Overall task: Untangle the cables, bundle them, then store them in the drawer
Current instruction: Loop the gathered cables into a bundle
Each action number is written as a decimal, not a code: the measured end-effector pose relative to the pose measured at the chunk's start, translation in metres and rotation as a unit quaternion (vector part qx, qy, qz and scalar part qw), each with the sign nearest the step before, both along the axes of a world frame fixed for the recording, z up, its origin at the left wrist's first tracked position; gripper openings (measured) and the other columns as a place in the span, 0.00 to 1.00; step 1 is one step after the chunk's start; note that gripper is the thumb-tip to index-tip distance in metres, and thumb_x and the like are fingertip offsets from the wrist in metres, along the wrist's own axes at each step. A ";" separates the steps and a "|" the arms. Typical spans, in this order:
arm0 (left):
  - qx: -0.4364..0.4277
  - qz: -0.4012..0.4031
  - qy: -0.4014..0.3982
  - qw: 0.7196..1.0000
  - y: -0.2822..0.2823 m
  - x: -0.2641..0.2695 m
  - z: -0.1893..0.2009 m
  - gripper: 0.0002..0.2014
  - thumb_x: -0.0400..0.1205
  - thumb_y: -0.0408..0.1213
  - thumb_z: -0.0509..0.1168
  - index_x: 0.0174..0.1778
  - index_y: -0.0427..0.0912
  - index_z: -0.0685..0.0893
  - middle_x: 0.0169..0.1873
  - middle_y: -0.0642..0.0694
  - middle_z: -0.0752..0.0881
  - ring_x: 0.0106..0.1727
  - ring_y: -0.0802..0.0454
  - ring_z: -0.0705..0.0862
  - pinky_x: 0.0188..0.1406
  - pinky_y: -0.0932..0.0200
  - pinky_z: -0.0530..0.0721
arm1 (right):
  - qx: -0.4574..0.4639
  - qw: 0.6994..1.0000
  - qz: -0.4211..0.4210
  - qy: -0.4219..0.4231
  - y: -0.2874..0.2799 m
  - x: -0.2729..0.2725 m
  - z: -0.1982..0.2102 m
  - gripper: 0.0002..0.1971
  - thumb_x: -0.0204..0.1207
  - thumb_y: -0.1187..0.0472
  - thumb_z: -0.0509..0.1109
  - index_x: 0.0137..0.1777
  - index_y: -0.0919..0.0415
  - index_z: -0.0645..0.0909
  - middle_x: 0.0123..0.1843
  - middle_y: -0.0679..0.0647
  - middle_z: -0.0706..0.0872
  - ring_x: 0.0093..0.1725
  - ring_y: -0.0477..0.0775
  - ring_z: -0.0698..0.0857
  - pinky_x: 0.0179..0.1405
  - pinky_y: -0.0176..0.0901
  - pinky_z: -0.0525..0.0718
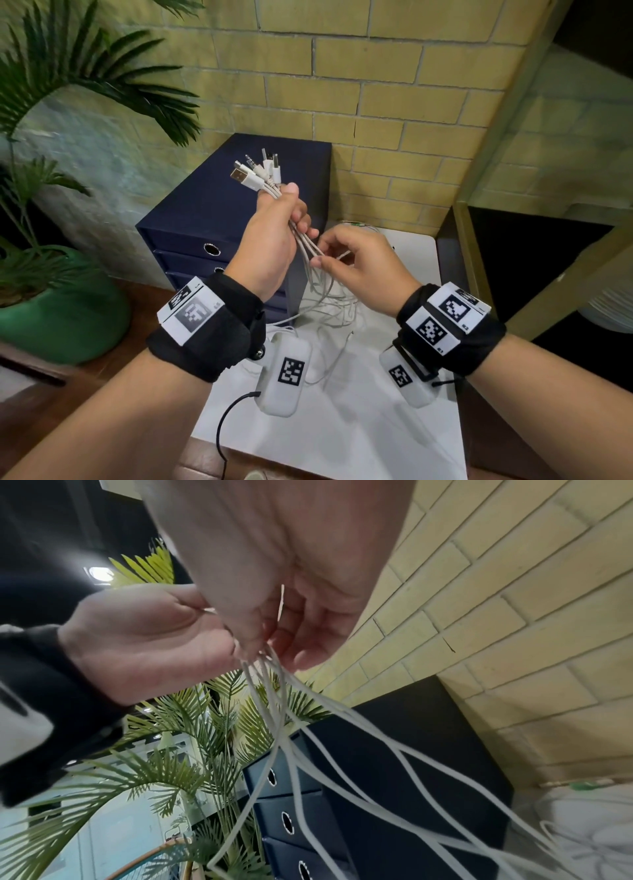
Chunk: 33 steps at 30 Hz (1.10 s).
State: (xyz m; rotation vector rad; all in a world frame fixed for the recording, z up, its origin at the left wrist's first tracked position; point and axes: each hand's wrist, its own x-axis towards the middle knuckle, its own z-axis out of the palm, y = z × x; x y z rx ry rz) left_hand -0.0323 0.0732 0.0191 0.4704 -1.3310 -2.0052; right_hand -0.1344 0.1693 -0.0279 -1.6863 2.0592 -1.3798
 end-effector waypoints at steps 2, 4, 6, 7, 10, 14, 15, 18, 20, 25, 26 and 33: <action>-0.020 0.006 -0.007 1.000 -0.001 0.000 0.001 0.05 0.89 0.37 0.49 0.50 0.47 0.70 0.29 0.51 0.67 0.27 0.58 0.69 0.35 0.61 0.76 | -0.012 1.000 -0.006 0.018 0.001 0.000 0.004 0.04 0.73 0.60 0.74 0.40 0.56 0.81 0.38 0.49 0.82 0.39 0.47 0.80 0.38 0.34 0.76; -0.038 0.009 -0.013 0.999 -0.002 0.000 0.001 0.06 0.89 0.37 0.49 0.49 0.48 0.69 0.29 0.51 0.66 0.28 0.58 0.68 0.36 0.61 0.75 | -0.004 0.999 0.013 -0.050 0.002 -0.001 0.006 0.05 0.75 0.61 0.72 0.39 0.56 0.80 0.34 0.47 0.80 0.34 0.44 0.77 0.37 0.33 0.74; -0.045 0.012 -0.011 0.999 -0.005 0.001 0.001 0.06 0.89 0.37 0.49 0.49 0.48 0.69 0.28 0.52 0.67 0.28 0.58 0.67 0.36 0.61 0.75 | 0.034 0.984 0.075 -0.159 0.003 -0.002 0.007 0.06 0.79 0.60 0.67 0.40 0.56 0.76 0.29 0.48 0.77 0.30 0.46 0.76 0.36 0.39 0.77; -0.046 0.015 -0.006 0.999 -0.007 0.001 0.001 0.05 0.89 0.37 0.50 0.51 0.48 0.70 0.27 0.53 0.67 0.27 0.58 0.67 0.36 0.61 0.77 | 0.052 0.973 0.103 -0.198 0.003 -0.003 0.007 0.07 0.81 0.61 0.64 0.40 0.56 0.75 0.28 0.51 0.75 0.29 0.49 0.75 0.35 0.43 0.79; -0.037 0.026 0.017 0.999 -0.013 0.002 0.002 0.05 0.90 0.39 0.49 0.51 0.47 0.70 0.26 0.52 0.66 0.26 0.58 0.66 0.35 0.60 0.82 | 0.103 0.963 0.118 -0.219 0.006 -0.015 0.001 0.11 0.84 0.63 0.57 0.39 0.59 0.73 0.26 0.52 0.69 0.28 0.51 0.71 0.33 0.41 0.80; -0.020 0.017 0.028 0.999 -0.018 0.008 0.007 0.15 0.90 0.45 0.48 0.39 0.46 0.68 0.23 0.52 0.64 0.23 0.57 0.63 0.24 0.63 0.74 | 0.184 0.978 0.020 -0.096 0.013 -0.049 -0.026 0.13 0.85 0.60 0.57 0.40 0.62 0.75 0.27 0.50 0.74 0.30 0.50 0.76 0.39 0.41 0.78; -0.025 0.013 0.022 0.999 -0.020 0.009 0.007 0.16 0.90 0.46 0.48 0.37 0.46 0.67 0.22 0.53 0.64 0.22 0.58 0.61 0.21 0.64 0.69 | 0.211 0.976 -0.003 -0.055 0.015 -0.059 -0.035 0.13 0.85 0.59 0.57 0.39 0.62 0.76 0.27 0.48 0.76 0.32 0.51 0.77 0.41 0.46 0.78; -0.065 0.016 -0.018 0.998 -0.025 0.013 0.007 0.18 0.89 0.49 0.49 0.34 0.47 0.64 0.21 0.55 0.63 0.21 0.59 0.58 0.18 0.64 0.58 | 0.272 0.960 -0.069 -0.025 0.026 -0.086 -0.055 0.15 0.84 0.57 0.57 0.35 0.54 0.76 0.29 0.47 0.80 0.35 0.53 0.79 0.46 0.53 0.80; -0.098 0.018 -0.052 0.994 -0.027 0.016 0.008 0.17 0.89 0.49 0.50 0.34 0.48 0.63 0.22 0.56 0.62 0.22 0.58 0.56 0.19 0.63 0.54 | 0.265 0.957 -0.101 -0.066 0.030 -0.095 -0.053 0.15 0.84 0.59 0.58 0.35 0.51 0.77 0.28 0.48 0.78 0.33 0.53 0.78 0.42 0.50 0.78; -0.220 0.045 -0.133 0.965 -0.025 0.017 0.003 0.14 0.83 0.50 0.64 0.35 0.50 0.70 0.23 0.55 0.63 0.22 0.57 0.60 0.22 0.60 0.60 | 0.203 0.976 -0.041 -0.066 0.027 -0.074 0.000 0.12 0.83 0.57 0.61 0.43 0.57 0.84 0.29 0.41 0.77 0.31 0.38 0.77 0.37 0.30 0.75; -0.256 0.051 -0.143 0.955 -0.023 0.015 0.002 0.14 0.79 0.52 0.67 0.36 0.49 0.73 0.22 0.56 0.65 0.22 0.57 0.63 0.24 0.57 0.63 | 0.196 0.979 -0.011 -0.050 0.025 -0.066 0.013 0.12 0.83 0.57 0.61 0.44 0.58 0.85 0.33 0.39 0.80 0.34 0.33 0.78 0.36 0.23 0.72; -0.346 -0.016 -0.189 0.919 -0.005 0.001 0.003 0.20 0.68 0.59 0.73 0.42 0.45 0.86 0.22 0.51 0.75 0.28 0.62 0.73 0.29 0.68 0.70 | 0.096 0.991 0.079 -0.047 0.017 -0.034 0.066 0.10 0.82 0.64 0.61 0.44 0.56 0.83 0.30 0.31 0.83 0.33 0.31 0.79 0.36 0.22 0.73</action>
